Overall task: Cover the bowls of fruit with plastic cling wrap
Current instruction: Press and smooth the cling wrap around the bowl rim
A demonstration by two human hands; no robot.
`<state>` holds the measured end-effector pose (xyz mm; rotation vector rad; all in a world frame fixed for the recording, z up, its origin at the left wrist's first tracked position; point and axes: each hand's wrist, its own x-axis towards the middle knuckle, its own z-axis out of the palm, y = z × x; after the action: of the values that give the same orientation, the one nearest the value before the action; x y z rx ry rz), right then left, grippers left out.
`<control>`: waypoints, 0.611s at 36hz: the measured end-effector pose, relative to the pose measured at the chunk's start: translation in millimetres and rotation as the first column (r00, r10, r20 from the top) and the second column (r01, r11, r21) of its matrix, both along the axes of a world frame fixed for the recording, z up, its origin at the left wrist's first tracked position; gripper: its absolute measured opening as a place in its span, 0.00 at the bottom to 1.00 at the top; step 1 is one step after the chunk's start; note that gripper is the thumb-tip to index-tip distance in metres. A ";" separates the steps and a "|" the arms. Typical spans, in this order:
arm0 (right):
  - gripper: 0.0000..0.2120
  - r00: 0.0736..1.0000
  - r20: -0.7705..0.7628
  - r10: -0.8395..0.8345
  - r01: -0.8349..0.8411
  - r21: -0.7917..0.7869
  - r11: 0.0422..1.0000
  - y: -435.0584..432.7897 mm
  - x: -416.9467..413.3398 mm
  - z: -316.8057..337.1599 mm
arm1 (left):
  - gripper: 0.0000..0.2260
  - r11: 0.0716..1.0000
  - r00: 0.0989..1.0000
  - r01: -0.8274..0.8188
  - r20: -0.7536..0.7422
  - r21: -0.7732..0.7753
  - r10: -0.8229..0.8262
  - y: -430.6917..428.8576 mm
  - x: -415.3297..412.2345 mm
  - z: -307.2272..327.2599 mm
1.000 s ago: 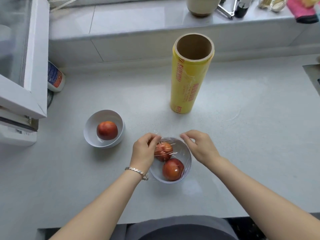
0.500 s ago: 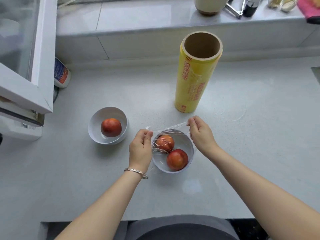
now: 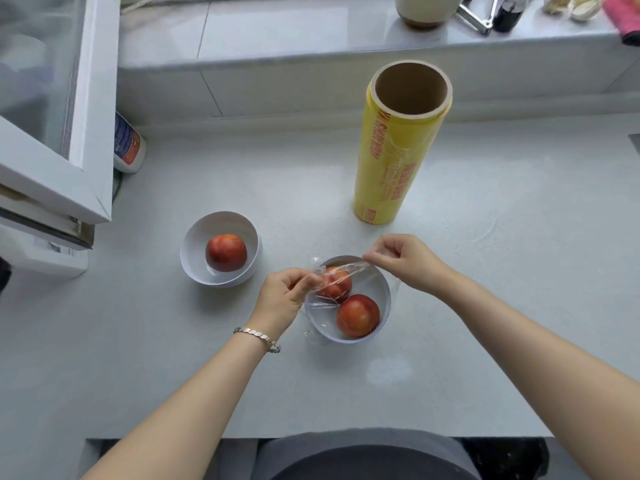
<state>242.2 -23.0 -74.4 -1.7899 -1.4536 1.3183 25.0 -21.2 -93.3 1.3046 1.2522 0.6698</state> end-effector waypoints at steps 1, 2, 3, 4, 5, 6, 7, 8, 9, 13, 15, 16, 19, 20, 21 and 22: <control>0.10 1.000 -0.003 -0.022 0.022 0.007 1.000 0.3 0.5 -1.5 | 0.10 1.000 1.000 0.014 -0.025 -0.012 -0.014 0.0 -0.2 -0.6; 0.12 0.999 -0.008 -0.034 0.034 0.014 0.999 0.8 0.2 -2.6 | 0.04 1.000 0.998 0.020 -0.052 -0.024 -0.022 0.4 -0.6 -2.2; 0.13 0.999 -0.012 -0.038 0.038 0.018 0.999 1.2 0.0 -3.7 | 0.03 0.999 0.997 0.026 -0.073 -0.024 -0.028 0.0 -0.5 -3.1; 0.12 0.999 -0.013 -0.037 0.037 0.022 0.999 1.4 -0.2 -4.3 | 0.06 0.999 0.995 0.028 -0.091 -0.016 -0.030 -1.0 0.0 -3.9; 0.11 0.999 -0.009 -0.033 0.034 0.028 0.999 1.7 -0.3 -4.0 | 0.07 1.000 0.995 0.019 -0.097 -0.001 -0.019 -2.2 1.1 -4.1; 0.10 1.000 -0.006 -0.025 0.025 0.034 0.999 1.9 0.0 -3.2 | 0.09 1.000 0.995 -0.005 -0.101 0.018 0.007 -3.6 2.7 -2.7; 0.10 1.000 -0.011 -0.011 0.012 0.033 0.999 2.2 0.9 -2.3 | 0.10 0.998 0.993 -0.045 -0.104 0.042 0.049 -4.4 4.2 -1.6; 0.09 1.000 -0.019 0.007 -0.006 0.025 1.000 2.6 1.7 -1.2 | 0.11 0.994 0.989 -0.096 -0.105 0.060 0.102 -4.5 5.6 -1.3; 0.08 0.999 -0.021 0.029 -0.029 0.010 1.000 3.1 2.5 -0.3 | 0.12 0.987 0.984 -0.144 -0.098 0.072 0.150 -4.8 7.5 -0.1; 0.14 0.994 0.039 0.106 -0.105 -0.014 0.994 6.2 1.9 0.9 | 0.12 0.969 0.964 -0.212 -0.134 0.124 0.228 -8.2 18.6 2.9; 0.18 0.996 0.038 0.087 -0.087 0.017 0.996 7.6 -0.7 0.2 | 0.10 0.959 0.943 -0.174 -0.243 0.223 0.227 -10.8 24.2 3.2; 0.16 0.997 0.035 0.066 -0.067 0.033 0.997 8.0 -2.2 -0.3 | 0.09 0.949 0.927 -0.147 -0.296 0.278 0.230 -11.6 25.7 2.6; 0.14 0.999 0.042 -0.021 0.018 0.069 0.997 7.8 -3.1 -6.9 | 0.09 0.919 0.885 -0.081 -0.397 0.386 0.245 -12.1 26.8 0.6; 0.15 0.997 0.052 -0.056 0.052 0.082 0.995 7.0 -2.2 -10.5 | 0.10 0.916 0.872 -0.050 -0.429 0.398 0.234 -12.0 26.5 -0.7; 0.15 0.994 0.065 -0.088 0.082 0.096 0.992 5.6 -1.1 -13.8 | 0.11 0.913 0.862 -0.023 -0.455 0.407 0.225 -12.0 26.0 -2.0; 0.15 0.991 0.074 -0.112 0.104 0.110 0.989 3.6 -0.2 -16.8 | 0.11 0.911 0.854 -0.004 -0.473 0.412 0.218 -11.7 25.2 -3.1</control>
<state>242.0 -19.4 -91.2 -1.8432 -1.4193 1.1067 50.2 -32.9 -96.4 1.8426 1.6936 0.7118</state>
